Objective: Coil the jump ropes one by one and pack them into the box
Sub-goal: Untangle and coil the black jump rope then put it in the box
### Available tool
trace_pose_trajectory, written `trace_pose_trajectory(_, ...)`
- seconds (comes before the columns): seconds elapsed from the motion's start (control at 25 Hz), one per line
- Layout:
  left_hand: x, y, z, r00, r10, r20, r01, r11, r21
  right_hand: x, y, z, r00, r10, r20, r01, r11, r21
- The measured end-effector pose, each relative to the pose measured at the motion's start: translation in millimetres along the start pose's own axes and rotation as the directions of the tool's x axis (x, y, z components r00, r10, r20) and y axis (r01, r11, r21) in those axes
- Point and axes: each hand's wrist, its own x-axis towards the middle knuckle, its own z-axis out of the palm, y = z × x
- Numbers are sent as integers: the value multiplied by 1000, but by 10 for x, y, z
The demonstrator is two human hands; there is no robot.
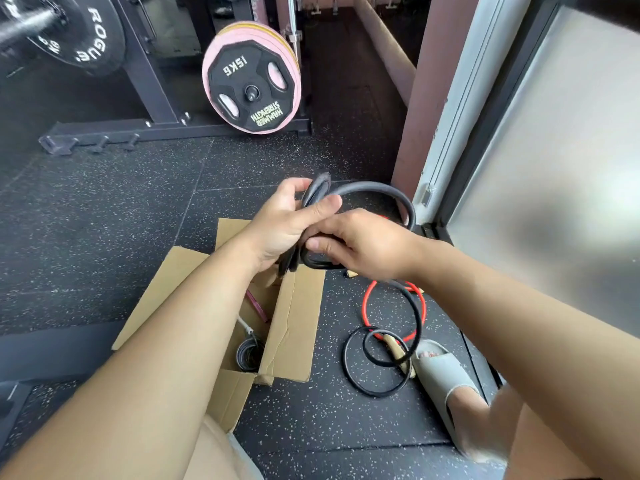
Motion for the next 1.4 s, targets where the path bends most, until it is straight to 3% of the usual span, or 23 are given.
trace_pose_trajectory(0.08, -19, -31, -12, 998, -67, 11, 67, 997, -24, 8, -94, -41, 997, -22, 70, 9, 984, 177)
trace_pose_trajectory(0.16, -42, -32, -30, 986, -105, 131, 113, 992, -56, 18, -186, -133, 996, -30, 78, 0, 933, 360)
trace_pose_trajectory(0.28, -60, 8, 3, 947, -69, 313, 125, 978, -165, 9, -221, -238, 999, 28, 20, -34, 841, 539)
trace_pose_trajectory(0.4, -64, -21, 4, 907, -6, 421, 70, 988, -136, 18, -174, -238, 986, 168, -4, -114, 690, 715)
trace_pose_trajectory(0.52, -81, -58, -8, 957, -48, 286, 66, 996, -53, 29, -128, -205, 965, 255, 57, -174, 464, 869)
trace_pose_trajectory(0.6, -70, -88, -31, 980, -30, 196, 36, 999, -28, 28, -122, -219, 965, 246, 94, -187, 388, 902)
trace_pose_trajectory(0.72, -39, -58, -28, 998, -11, 67, 15, 998, -56, 30, -88, -287, 974, 210, 84, -177, 475, 862)
trace_pose_trajectory(0.84, 24, -28, -73, 978, -15, -208, 0, 997, -75, 17, 67, -281, 975, 208, 76, -182, 557, 811)
trace_pose_trajectory(0.96, 64, -43, -159, 963, -15, -270, -18, 993, -119, -37, 213, -249, 973, 158, 165, -229, 649, 726)
trace_pose_trajectory(1.04, 34, -9, -198, 980, -25, -197, -9, 985, -170, -66, 243, -224, 944, 102, 313, -282, 741, 609)
trace_pose_trajectory(1.16, -38, 45, -249, 1000, -26, 16, 29, 977, -209, -117, 296, -137, 835, 87, 543, -327, 872, 364)
trace_pose_trajectory(1.32, -98, 100, -165, 981, -44, 189, 112, 925, -362, -164, 385, -39, 791, 291, 538, -429, 891, 149)
trace_pose_trajectory(1.4, -96, 101, -104, 977, -39, 209, 114, 927, -358, -165, 338, -44, 768, 341, 542, -482, 865, 138)
